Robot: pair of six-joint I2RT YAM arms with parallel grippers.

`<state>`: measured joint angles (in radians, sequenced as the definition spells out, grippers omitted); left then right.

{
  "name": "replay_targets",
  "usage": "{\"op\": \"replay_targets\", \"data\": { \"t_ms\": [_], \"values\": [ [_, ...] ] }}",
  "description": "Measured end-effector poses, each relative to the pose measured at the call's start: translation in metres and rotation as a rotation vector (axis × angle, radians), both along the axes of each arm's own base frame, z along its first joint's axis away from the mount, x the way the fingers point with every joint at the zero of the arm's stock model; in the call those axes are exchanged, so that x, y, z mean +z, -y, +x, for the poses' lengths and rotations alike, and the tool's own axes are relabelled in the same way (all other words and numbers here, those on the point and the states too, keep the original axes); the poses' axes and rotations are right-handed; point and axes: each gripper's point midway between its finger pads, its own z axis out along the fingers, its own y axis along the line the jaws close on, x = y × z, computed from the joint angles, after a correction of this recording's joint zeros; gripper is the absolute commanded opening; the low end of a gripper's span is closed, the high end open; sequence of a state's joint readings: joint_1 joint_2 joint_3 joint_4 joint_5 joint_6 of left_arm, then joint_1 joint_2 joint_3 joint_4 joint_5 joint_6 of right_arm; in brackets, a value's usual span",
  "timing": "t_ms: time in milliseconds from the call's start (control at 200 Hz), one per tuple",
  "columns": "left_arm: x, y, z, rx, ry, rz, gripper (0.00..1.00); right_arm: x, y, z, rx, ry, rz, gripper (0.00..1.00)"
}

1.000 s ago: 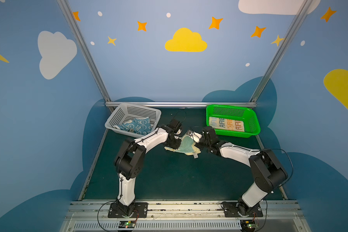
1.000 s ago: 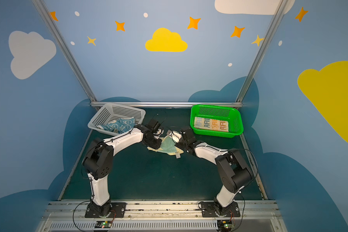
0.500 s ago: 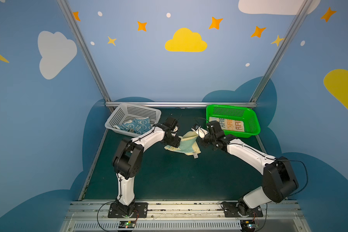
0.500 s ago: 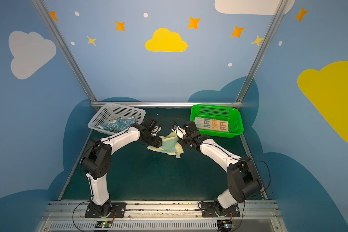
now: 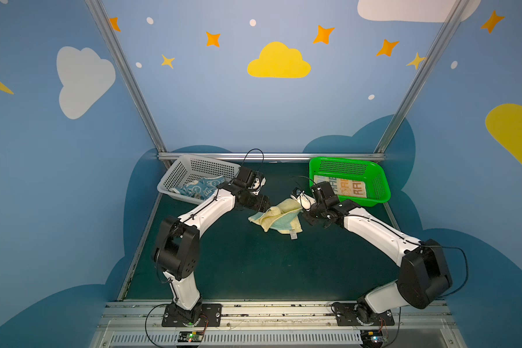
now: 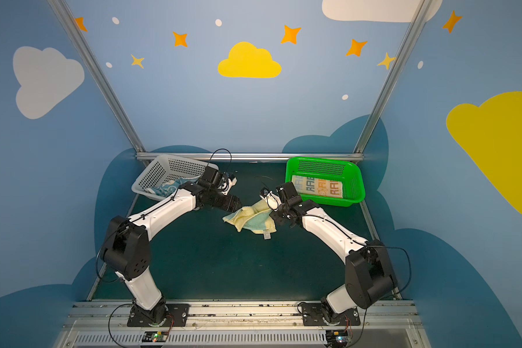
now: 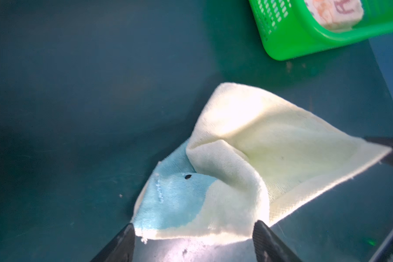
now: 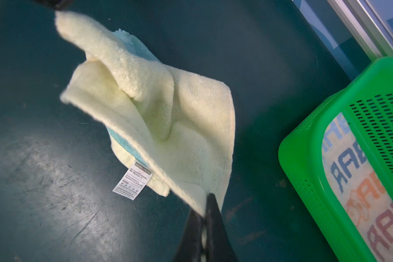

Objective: Fold and stack the towels

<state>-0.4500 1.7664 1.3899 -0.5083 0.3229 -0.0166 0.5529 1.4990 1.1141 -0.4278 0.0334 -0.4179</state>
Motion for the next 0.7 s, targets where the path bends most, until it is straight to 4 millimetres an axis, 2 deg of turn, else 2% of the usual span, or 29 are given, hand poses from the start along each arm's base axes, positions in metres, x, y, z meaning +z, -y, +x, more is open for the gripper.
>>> {"op": "replay_targets", "data": {
  "t_ms": [150, 285, 531, 701],
  "values": [
    [-0.005, 0.005, -0.023, -0.069, 0.000, -0.034, 0.79, 0.016, -0.003, 0.005, -0.006, 0.019, 0.018, 0.00],
    [0.003, 0.015, -0.045, -0.149, 0.048, -0.049, 0.78, 0.027, -0.006, 0.009, -0.010, 0.033, 0.032, 0.00],
    [0.027, 0.036, -0.081, -0.283, 0.236, -0.054, 0.77, 0.028, -0.006, 0.006, -0.007, 0.017, 0.029, 0.00],
    [0.021, 0.055, -0.095, -0.314, 0.340, -0.012, 0.71, 0.025, -0.005, 0.006, -0.013, 0.010, 0.023, 0.00]
  ]
}}
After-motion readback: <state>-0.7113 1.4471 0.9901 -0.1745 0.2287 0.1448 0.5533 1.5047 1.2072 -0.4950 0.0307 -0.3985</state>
